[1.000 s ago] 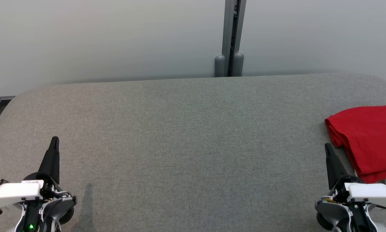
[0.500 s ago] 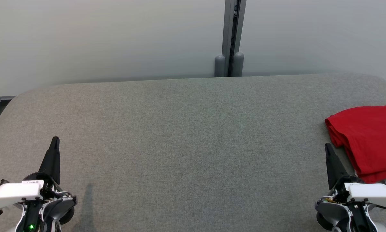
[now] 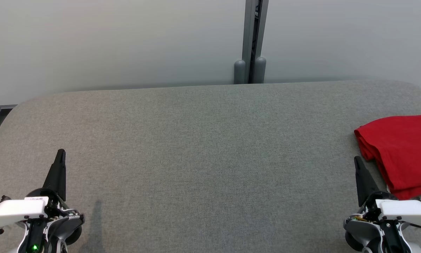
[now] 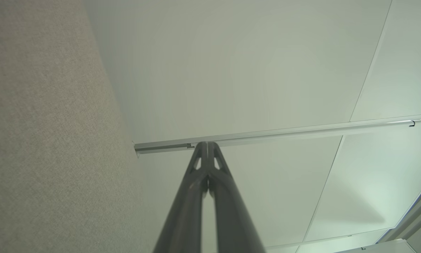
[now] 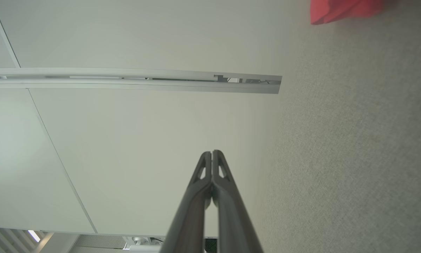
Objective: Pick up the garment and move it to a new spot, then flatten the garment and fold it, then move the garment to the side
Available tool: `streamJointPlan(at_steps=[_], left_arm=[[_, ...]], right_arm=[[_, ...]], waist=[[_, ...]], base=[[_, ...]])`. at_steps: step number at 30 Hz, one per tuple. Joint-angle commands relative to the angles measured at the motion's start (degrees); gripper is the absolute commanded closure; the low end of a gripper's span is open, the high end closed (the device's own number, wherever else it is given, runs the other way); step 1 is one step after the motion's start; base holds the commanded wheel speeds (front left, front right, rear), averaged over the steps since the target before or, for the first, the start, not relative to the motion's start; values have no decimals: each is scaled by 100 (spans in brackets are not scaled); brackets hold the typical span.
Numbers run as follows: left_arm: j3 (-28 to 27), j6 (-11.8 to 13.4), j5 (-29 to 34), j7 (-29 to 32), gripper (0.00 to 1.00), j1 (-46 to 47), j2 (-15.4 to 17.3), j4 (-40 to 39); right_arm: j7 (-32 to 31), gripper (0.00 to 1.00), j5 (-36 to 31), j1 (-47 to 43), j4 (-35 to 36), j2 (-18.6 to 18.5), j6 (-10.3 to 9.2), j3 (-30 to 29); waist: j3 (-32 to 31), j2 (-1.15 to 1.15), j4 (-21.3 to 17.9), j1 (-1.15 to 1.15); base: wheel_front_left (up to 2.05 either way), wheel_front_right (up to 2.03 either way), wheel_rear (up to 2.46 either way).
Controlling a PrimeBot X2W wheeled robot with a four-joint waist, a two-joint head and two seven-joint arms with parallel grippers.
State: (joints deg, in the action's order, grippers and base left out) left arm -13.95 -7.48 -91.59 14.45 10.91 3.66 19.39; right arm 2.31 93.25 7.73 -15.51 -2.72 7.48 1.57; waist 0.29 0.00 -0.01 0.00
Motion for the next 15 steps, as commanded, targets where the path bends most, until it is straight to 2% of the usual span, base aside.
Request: streamJointPlan(at_steps=[1,15], left_arm=[[-29,-22,34,14,100,60,21,10],[-47,-22,47,32,100,65,11,10]], right_arm=[[3,100,12,56,3,-26,2,-12],[4,100,13,56,3,-26,2,-14]], waist=[[0,0,0,0],[0,0,0,0]], base=[[0,0,0],[0,0,0]])
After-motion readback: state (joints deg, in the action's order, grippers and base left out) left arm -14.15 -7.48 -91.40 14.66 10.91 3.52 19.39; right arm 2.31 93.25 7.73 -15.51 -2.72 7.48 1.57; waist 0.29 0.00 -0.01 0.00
